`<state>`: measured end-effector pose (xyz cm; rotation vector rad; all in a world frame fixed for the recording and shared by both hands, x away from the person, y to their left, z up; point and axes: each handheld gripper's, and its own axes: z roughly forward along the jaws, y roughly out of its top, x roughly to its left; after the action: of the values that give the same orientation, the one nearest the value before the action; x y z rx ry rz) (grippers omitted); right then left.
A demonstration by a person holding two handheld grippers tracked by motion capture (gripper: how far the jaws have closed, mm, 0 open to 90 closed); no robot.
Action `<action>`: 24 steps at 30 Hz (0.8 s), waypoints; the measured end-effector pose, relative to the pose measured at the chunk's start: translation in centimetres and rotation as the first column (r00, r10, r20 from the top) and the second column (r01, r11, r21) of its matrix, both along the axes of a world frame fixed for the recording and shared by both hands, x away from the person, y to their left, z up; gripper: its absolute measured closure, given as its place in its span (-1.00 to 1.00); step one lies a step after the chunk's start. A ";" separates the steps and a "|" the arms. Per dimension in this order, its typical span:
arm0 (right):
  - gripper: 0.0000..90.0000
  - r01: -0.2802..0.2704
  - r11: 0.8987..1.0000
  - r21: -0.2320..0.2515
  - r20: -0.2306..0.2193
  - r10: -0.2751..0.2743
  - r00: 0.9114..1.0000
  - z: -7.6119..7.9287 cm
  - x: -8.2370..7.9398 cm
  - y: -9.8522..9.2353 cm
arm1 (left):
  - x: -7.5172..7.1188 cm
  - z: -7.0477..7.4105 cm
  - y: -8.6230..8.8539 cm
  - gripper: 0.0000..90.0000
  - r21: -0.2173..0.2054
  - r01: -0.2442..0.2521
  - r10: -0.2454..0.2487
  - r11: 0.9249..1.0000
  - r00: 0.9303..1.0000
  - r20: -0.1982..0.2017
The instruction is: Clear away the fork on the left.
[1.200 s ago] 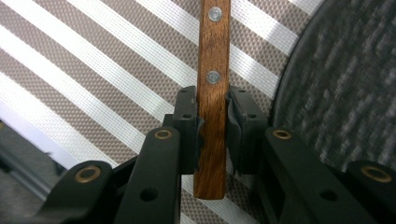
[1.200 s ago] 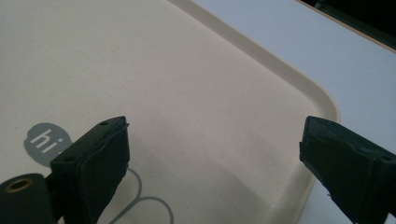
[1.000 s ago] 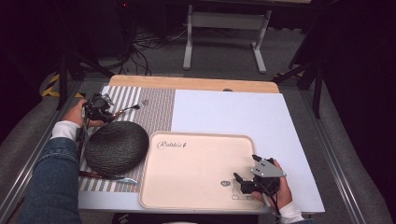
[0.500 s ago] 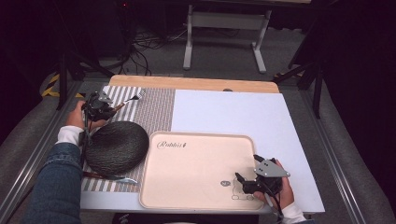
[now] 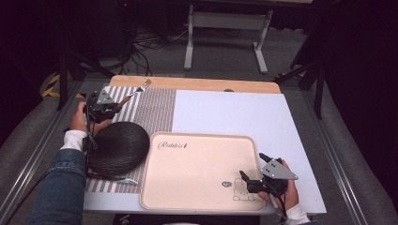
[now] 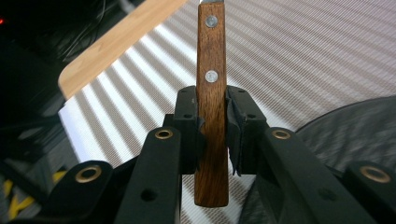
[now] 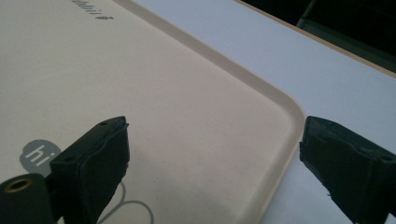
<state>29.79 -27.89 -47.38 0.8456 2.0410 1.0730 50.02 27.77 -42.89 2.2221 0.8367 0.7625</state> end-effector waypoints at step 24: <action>-0.79 0.003 1.000 0.001 0.032 -0.003 0.999 0.2 -0.3 0.1 | -7.2 2.1 -4.2 0.69 -0.092 0.200 -0.185 0.975 0.971 0.150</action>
<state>29.52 -27.74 -47.14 0.8265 2.0122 1.0788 42.81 23.53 -40.75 2.0909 0.5697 0.7525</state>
